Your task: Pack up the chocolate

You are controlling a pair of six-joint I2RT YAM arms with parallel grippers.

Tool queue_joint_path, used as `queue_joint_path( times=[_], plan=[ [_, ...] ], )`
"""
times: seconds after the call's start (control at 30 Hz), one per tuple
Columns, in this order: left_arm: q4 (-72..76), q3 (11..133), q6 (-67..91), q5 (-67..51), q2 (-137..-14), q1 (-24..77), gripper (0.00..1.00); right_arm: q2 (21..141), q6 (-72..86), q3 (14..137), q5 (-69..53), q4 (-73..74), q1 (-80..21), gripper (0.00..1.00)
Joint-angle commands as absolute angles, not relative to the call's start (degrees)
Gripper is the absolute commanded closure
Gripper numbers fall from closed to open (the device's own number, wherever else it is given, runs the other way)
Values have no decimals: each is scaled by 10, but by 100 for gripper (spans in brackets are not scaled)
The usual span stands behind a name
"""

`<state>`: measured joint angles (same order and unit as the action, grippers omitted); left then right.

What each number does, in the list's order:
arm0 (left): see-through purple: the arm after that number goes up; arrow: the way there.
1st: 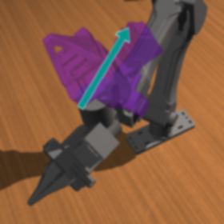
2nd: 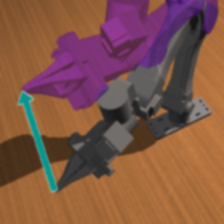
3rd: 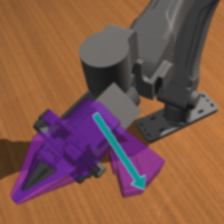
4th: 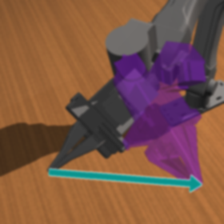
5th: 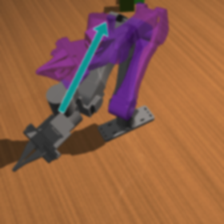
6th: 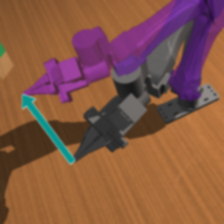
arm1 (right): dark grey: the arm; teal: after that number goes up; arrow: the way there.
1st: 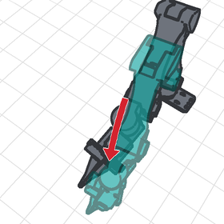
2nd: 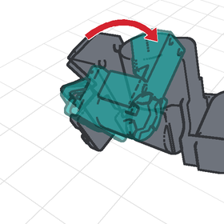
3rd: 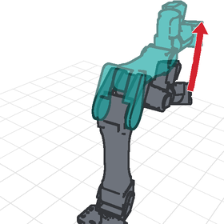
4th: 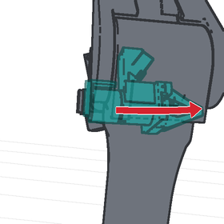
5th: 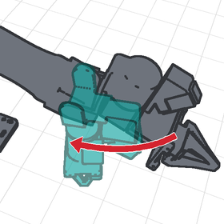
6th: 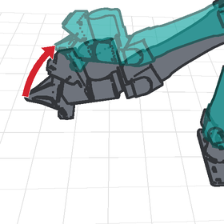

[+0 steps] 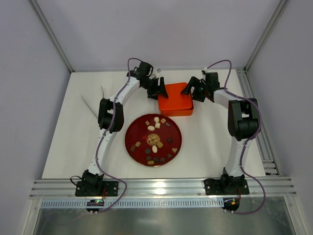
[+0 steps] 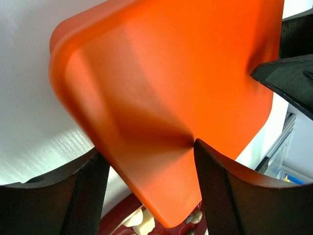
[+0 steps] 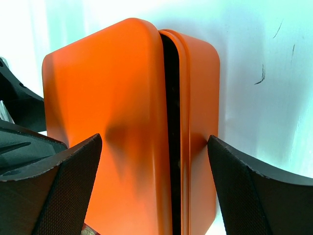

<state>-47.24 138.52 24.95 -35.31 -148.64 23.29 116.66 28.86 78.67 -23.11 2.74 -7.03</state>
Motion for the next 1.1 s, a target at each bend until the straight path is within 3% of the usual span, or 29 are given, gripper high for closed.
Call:
queue_joint_path(
  times=[0.0, 0.27, 0.37, 1.07],
  plan=[
    [-449, 1386, 225, -384, -1449, 265, 34, 1168, 295, 814, -293, 11, -102, 12],
    [-403, 1358, 251, -381, -1427, 257, 31, 1169, 292, 813, -294, 11, -102, 12],
    [-396, 1348, 252, -368, -1419, 254, 26, 1169, 291, 811, -294, 11, -101, 12],
    [-333, 1271, 267, -352, -1353, 240, 24, 1159, 323, 774, -325, -55, -83, 8]
  ],
)
